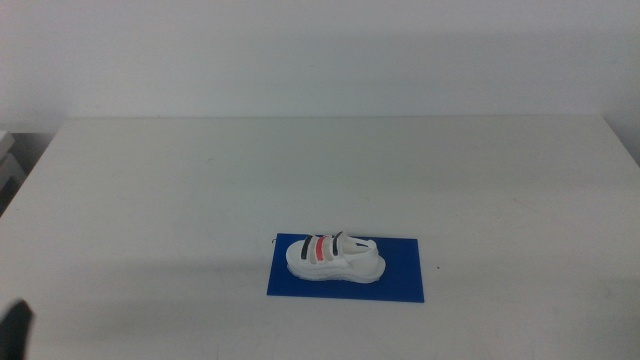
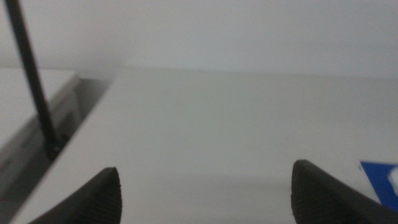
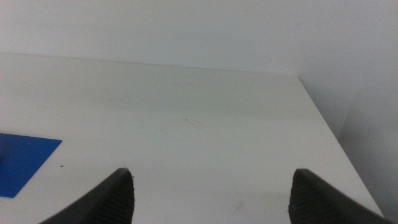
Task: Use one arm to grab the shoe from the table and place it on the mat.
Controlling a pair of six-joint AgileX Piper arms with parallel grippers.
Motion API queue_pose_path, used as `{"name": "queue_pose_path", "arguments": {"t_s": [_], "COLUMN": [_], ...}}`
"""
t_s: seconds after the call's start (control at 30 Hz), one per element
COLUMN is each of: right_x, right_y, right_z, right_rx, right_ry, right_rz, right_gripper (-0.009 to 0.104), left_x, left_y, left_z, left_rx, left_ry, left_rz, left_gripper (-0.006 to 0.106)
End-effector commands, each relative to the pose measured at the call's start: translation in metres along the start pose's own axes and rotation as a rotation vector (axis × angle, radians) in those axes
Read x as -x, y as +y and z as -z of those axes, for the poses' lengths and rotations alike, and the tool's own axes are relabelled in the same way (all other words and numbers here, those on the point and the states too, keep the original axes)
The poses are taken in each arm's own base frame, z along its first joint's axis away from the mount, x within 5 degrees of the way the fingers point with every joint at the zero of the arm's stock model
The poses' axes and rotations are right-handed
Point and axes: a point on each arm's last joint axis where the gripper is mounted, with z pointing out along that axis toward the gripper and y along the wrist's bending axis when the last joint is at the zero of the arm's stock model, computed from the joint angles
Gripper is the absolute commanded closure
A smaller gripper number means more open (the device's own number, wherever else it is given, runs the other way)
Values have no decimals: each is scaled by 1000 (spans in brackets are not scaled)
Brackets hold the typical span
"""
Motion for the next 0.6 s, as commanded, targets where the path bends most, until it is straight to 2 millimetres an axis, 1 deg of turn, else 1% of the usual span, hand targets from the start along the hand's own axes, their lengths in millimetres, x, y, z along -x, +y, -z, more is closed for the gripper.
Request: {"name": "queue_pose_path", "arguments": {"t_s": [0.0,0.1,0.13,0.3,0.57], "right_x": [6,6,6,6,6], "right_y": [0,0,0,0,0], "right_z": [2,2,2,2,2], "right_rx": [-7,-7,-7,-7,-7], "right_ry": [-97,-97,-97,-97,-97], "right_rz": [17,17,17,17,17], "right_gripper": [31,31,31,31,31], "left_x": [0,-14,-15,-13,-13], "left_y": [-4,-4,-4,-4,-4], "left_z": [-1,-4,-3,0,1], "left_rx": [-53,-69,-70,-69,-70], "left_ry": [-120,-157,-158,-190,-194], "left_rz": [20,37,44,30,33], "left_gripper": [7,7,7,7,7]}}
